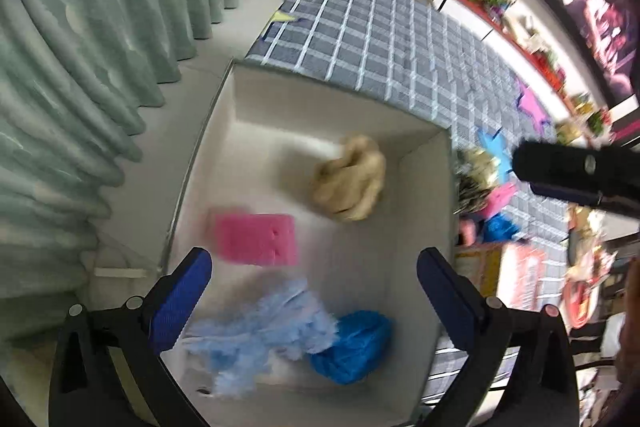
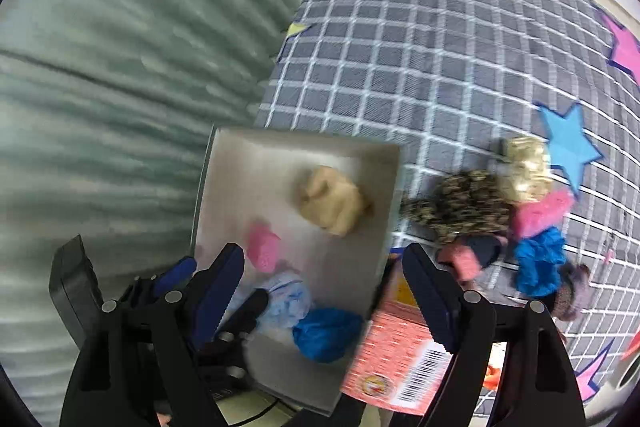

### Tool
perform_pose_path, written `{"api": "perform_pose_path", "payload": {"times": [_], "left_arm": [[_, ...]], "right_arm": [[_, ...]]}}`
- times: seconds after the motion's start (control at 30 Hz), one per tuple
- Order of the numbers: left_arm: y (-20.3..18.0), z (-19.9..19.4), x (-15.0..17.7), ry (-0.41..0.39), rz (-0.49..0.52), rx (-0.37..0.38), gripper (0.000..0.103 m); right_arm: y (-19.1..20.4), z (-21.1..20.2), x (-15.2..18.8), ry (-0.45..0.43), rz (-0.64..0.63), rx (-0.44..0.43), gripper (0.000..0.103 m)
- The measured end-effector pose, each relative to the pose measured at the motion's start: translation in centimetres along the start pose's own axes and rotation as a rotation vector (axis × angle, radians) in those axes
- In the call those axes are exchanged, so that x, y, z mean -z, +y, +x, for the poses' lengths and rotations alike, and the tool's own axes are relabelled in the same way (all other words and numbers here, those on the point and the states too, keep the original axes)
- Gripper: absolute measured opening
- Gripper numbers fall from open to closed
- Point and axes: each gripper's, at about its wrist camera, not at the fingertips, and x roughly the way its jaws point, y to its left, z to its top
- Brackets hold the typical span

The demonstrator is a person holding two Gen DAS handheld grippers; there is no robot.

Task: Organize soft objects
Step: 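Grasp the cream polka-dot scarf with the left tool while the right tool grasps the purple knit hat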

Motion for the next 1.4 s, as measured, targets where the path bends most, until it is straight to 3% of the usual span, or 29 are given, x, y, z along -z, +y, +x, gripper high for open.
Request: {"api": "perform_pose_path", "payload": {"times": [0.13, 0.23, 0.37, 0.53, 0.67, 0.87, 0.97, 1.13, 1.27, 1.4], "left_arm": [[-1.6, -0.8, -1.1, 0.004, 0.030, 0.053, 0.103], [-3.7, -1.0, -2.0, 0.025, 0.070, 0.080, 0.103], [-7.7, -0.4, -3.3, 0.069, 0.173, 0.042, 0.103], [-12.8, 1.1, -4.9, 0.134, 0.277, -0.006, 0.103], [-17.6, 3.9, -6.6, 0.226, 0.298, -0.007, 0.103], [-23.9, 10.4, -8.4, 0.355, 0.294, -0.048, 0.103], [-25.8, 14.6, -8.8, 0.402, 0.306, -0.122, 0.103], [-26.8, 19.4, -9.0, 0.465, 0.309, -0.218, 0.103], [-27.3, 21.9, -8.7, 0.518, 0.323, -0.238, 0.103], [-27.1, 23.5, -8.8, 0.546, 0.297, -0.253, 0.098]], "right_arm": [[-3.9, -3.0, 0.8, -0.061, 0.060, 0.046, 0.083], [-9.2, -4.4, 2.1, -0.083, 0.153, 0.129, 0.083], [-17.4, -4.3, 5.1, -0.046, 0.307, 0.286, 0.083], [-24.0, -1.9, 9.1, 0.043, 0.449, 0.317, 0.083], [-25.4, 0.4, 10.3, 0.089, 0.429, 0.288, 0.083], [-25.6, 3.8, 9.0, 0.129, 0.330, 0.234, 0.083], [-25.3, 5.2, 8.1, 0.138, 0.296, 0.213, 0.083], [-26.0, 6.5, 7.3, 0.153, 0.306, 0.164, 0.069], [-26.8, 6.2, 6.7, 0.147, 0.270, 0.154, 0.056], [-28.4, 3.7, 7.6, 0.124, 0.269, 0.112, 0.054]]}}
